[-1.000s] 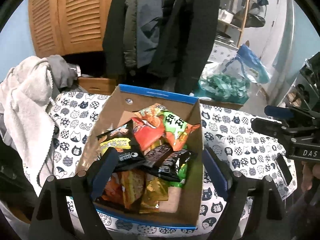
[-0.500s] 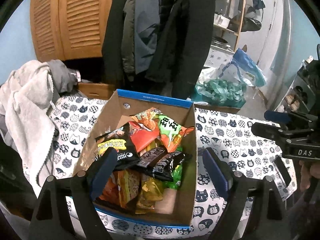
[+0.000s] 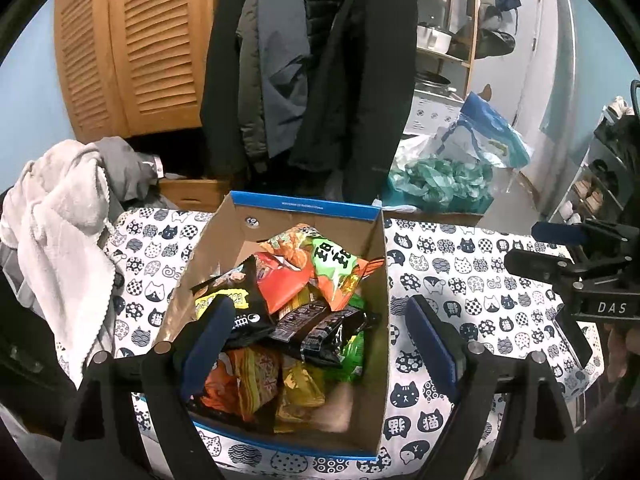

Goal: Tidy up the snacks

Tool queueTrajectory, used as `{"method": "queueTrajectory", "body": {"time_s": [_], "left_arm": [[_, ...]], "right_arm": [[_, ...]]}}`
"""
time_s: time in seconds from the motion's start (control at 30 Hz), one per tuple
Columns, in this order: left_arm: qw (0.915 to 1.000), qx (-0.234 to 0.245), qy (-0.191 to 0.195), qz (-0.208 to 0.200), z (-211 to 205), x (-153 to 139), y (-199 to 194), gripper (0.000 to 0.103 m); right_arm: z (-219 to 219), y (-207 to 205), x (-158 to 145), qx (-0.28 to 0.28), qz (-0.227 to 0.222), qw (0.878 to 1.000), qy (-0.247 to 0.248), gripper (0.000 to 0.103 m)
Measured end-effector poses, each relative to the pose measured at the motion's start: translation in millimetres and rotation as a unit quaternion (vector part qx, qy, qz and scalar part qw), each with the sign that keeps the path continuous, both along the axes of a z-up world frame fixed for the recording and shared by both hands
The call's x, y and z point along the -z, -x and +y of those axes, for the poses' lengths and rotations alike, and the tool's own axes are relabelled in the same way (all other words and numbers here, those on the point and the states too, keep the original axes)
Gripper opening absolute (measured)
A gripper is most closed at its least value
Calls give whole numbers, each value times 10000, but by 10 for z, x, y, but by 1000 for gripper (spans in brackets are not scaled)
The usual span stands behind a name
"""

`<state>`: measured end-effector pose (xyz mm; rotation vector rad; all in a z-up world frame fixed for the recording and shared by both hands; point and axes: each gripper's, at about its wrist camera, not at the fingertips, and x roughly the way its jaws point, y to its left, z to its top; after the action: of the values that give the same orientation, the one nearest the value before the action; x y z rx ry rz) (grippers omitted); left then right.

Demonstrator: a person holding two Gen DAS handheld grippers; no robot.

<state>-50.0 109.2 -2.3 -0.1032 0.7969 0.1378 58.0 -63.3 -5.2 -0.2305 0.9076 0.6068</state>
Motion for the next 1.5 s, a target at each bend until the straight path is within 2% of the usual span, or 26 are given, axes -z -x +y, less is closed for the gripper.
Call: {"method": "queueTrajectory", "body": {"time_s": [1.27,1.5], "left_arm": [[9996,-213,-173,62,76,-3,11,88],[9991,-242,-328,97,50,10,6,88]], "right_arm": [[72,29,-13,-24,-12,10000,18,72],[77,32,-6,-25,1,10000,26,72]]}}
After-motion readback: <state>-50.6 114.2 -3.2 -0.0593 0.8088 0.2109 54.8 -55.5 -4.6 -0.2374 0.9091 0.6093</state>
